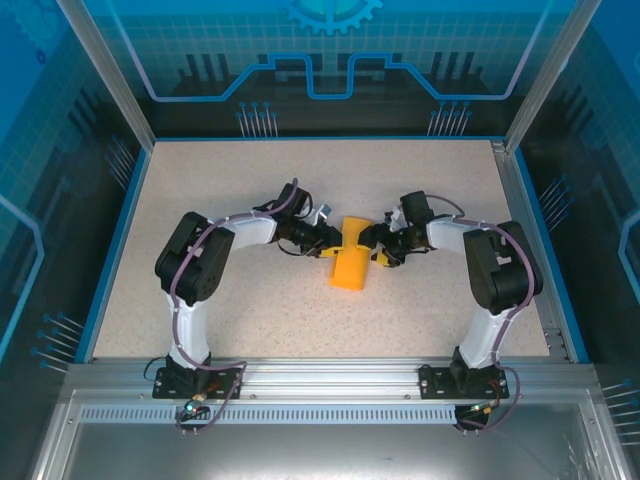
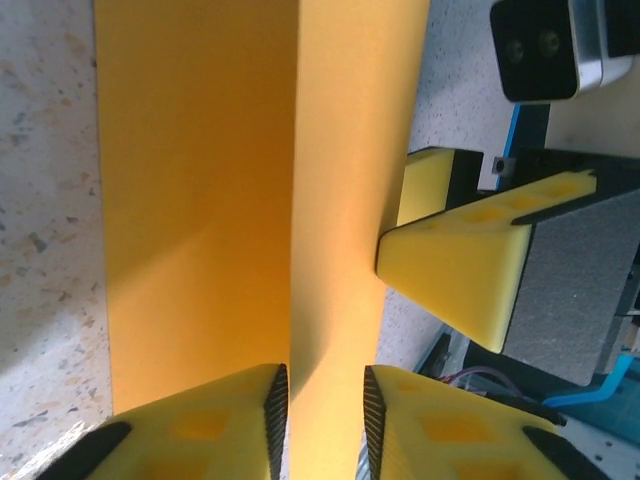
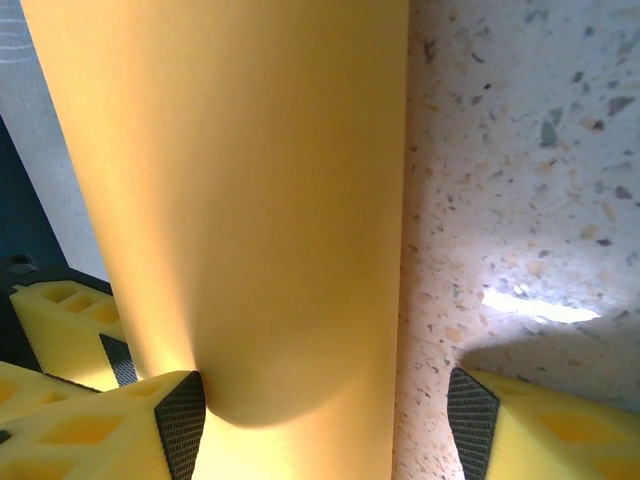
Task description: Fold a paper plane with a square sheet of paper (pick it up from the middle)
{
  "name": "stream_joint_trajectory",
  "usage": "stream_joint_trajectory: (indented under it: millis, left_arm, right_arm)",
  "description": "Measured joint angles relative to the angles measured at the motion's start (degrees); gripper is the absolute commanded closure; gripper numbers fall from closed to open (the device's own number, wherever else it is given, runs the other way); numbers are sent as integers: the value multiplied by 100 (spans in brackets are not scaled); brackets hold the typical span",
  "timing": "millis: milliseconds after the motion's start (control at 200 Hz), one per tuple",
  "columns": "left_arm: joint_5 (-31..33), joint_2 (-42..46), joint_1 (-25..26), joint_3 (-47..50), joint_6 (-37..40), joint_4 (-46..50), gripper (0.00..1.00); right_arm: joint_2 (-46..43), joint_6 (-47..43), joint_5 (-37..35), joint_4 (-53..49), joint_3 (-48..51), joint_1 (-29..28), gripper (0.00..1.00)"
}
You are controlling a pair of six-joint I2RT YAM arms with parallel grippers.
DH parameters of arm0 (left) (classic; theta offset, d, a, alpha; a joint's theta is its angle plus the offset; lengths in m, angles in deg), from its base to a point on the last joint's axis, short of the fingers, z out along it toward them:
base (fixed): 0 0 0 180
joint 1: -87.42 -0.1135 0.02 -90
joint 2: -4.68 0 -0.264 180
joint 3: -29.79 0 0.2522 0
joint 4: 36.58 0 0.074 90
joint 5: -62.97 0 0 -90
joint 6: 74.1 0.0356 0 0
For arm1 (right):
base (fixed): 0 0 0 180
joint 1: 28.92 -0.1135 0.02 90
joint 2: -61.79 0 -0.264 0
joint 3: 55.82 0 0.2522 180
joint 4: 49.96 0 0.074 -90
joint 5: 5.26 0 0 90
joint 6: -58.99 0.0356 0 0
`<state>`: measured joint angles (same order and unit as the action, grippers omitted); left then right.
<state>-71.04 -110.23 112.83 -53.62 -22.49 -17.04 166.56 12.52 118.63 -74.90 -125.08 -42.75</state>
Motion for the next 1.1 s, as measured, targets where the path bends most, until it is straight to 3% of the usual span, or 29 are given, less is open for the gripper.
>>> stream_joint_trajectory:
  millis: [155, 300, 355, 360, 380, 455, 535, 570, 735, 1100]
  left_arm:
    - [2, -63, 0, -120, 144, 94, 98]
    - [4, -76, 0, -264, 249, 199, 99]
    - [7, -76, 0, -293, 278, 221, 99]
    - [7, -76, 0, -295, 278, 225, 99]
    - [11, -76, 0, -304, 289, 232, 99]
    - [17, -90, 0, -330, 339, 299, 98]
    - [20, -138, 0, -358, 398, 319, 98]
    - [20, -162, 0, -363, 407, 328, 98]
    - [20, -216, 0, -372, 426, 396, 98]
    - [20, -234, 0, -393, 448, 450, 97]
  right_arm:
    - [-26, 57, 7, 35, 7, 0, 26]
    - [-291, 107, -153, 24, 111, 7, 21]
    - [-529, 111, -291, 35, 208, 11, 13]
    - [-566, 107, -308, 35, 223, 11, 7]
    - [-662, 149, -369, 35, 260, 11, 2]
    - [-1128, 129, -608, 142, 496, 11, 1]
    - [-1388, 79, -769, 87, 575, 11, 5]
    - [-1403, 26, -841, 33, 562, 9, 13]
    - [-1394, -11, -1167, -175, 588, -66, 33]
    - [-831, -28, -1200, -177, 439, -391, 36]
